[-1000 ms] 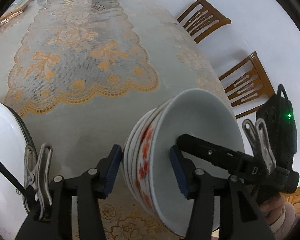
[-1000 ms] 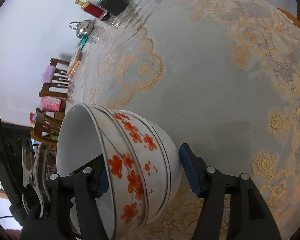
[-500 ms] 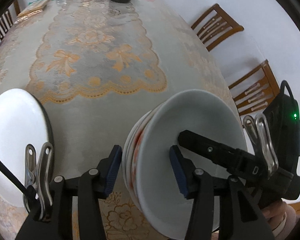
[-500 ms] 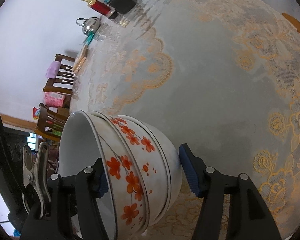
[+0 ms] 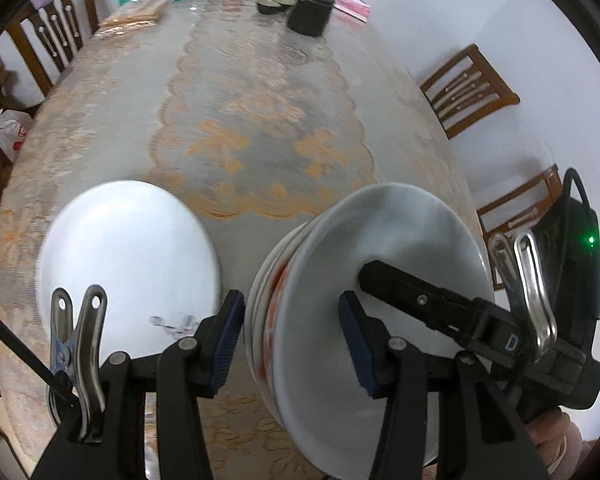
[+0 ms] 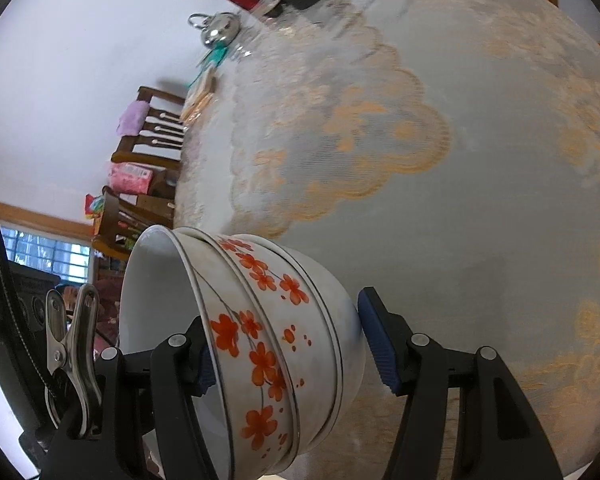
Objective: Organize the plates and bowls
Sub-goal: 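Carry the bowl stack over the plate stack with the right gripper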
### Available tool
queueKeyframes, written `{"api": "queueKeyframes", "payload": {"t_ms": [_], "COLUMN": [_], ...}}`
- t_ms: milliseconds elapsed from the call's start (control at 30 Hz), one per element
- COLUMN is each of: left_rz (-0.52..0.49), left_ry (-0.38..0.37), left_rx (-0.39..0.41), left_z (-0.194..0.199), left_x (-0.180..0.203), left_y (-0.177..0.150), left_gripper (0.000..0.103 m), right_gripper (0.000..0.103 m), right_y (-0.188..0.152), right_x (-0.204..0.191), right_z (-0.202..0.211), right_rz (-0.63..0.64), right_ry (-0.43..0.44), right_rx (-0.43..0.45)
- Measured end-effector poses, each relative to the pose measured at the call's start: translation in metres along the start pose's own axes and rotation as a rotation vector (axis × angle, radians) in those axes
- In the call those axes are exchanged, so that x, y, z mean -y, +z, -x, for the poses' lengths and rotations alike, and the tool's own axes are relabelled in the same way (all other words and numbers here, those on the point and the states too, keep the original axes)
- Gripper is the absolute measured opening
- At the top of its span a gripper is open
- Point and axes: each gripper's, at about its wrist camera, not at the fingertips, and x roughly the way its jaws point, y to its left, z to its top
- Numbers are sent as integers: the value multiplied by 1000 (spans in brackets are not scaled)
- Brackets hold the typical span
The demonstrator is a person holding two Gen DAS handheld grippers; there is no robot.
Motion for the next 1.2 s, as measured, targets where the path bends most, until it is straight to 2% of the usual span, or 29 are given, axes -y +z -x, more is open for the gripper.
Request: {"api": "queueKeyframes", "payload": {"t_ms": [200, 333, 500, 633, 800, 933, 1200], "left_rz": [47, 82, 89, 103, 91, 61, 32], "left_ry": [34, 46, 56, 51, 47, 46, 37], "left_rx": [36, 27, 2, -30, -61, -52, -25], "left_z": [30, 37, 32, 19, 6, 4, 2], "left_x": [-50, -89, -127, -148, -157, -157, -157], "left_y": [4, 6, 8, 11, 13, 18, 22], "left_gripper": [51, 51, 50, 50, 49, 45, 45], "right_gripper": [62, 62, 62, 62, 62, 61, 61], "right_y": [-4, -10, -18, -20, -21, -19, -13], "right_x": [-51, -78, -100, -104, -101, -100, -99], "right_z": [-27, -53, -83, -105, -121, -125, -129], "right_rz": [31, 41, 47, 21, -11, -7, 5], "right_ry": [26, 32, 16, -12, -33, -51, -35], "right_rx": [-17, -39, -57, -67, -72, -55, -41]}}
